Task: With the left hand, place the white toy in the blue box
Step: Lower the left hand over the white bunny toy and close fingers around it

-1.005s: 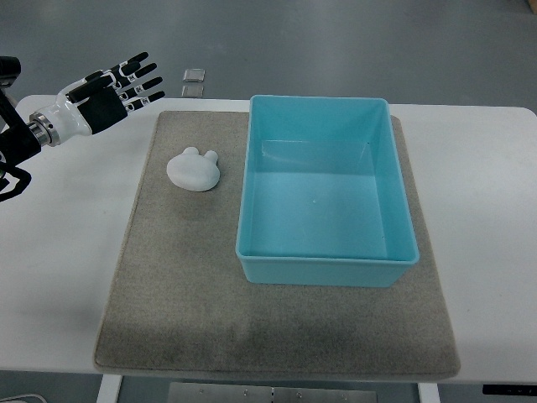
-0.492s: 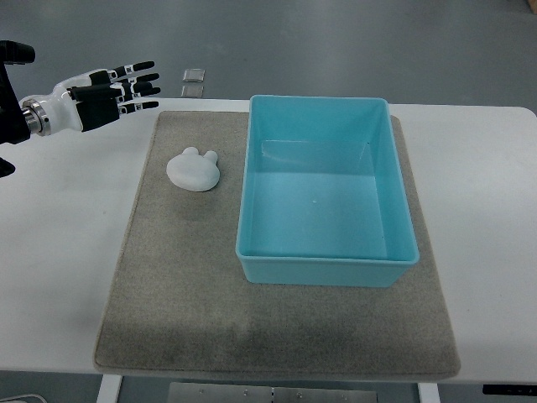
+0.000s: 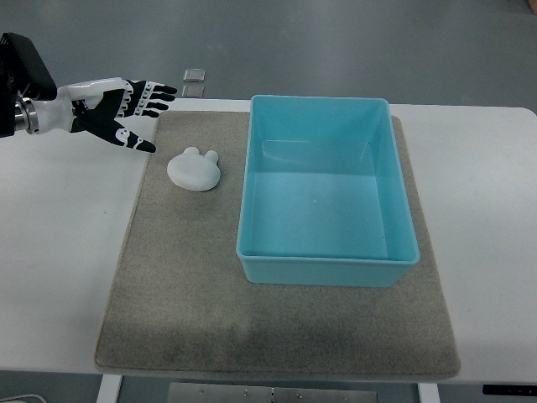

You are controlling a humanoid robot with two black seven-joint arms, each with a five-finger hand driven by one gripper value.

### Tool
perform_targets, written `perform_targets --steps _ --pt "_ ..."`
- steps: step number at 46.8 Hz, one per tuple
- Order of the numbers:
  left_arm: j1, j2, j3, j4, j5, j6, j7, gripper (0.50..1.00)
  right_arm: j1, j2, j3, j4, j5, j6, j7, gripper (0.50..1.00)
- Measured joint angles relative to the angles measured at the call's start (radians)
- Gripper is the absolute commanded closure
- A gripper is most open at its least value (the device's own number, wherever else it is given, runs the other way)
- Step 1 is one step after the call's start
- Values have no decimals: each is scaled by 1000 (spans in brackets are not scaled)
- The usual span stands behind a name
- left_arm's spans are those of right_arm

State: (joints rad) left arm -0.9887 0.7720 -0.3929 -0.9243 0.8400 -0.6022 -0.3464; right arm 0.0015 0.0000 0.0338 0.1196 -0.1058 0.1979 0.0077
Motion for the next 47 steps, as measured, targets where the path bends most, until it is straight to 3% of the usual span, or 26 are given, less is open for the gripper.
perform_targets --steps 10,27,47 --pt "9 -5 13 -76 211 213 -1 514 0 0 0 0 0 0 0 564" --pt "11 -23 53 -150 584 377 -1 510 0 0 0 0 0 0 0 564" --pt "-74 -133 189 -115 607 385 8 510 0 0 0 0 0 0 0 564"
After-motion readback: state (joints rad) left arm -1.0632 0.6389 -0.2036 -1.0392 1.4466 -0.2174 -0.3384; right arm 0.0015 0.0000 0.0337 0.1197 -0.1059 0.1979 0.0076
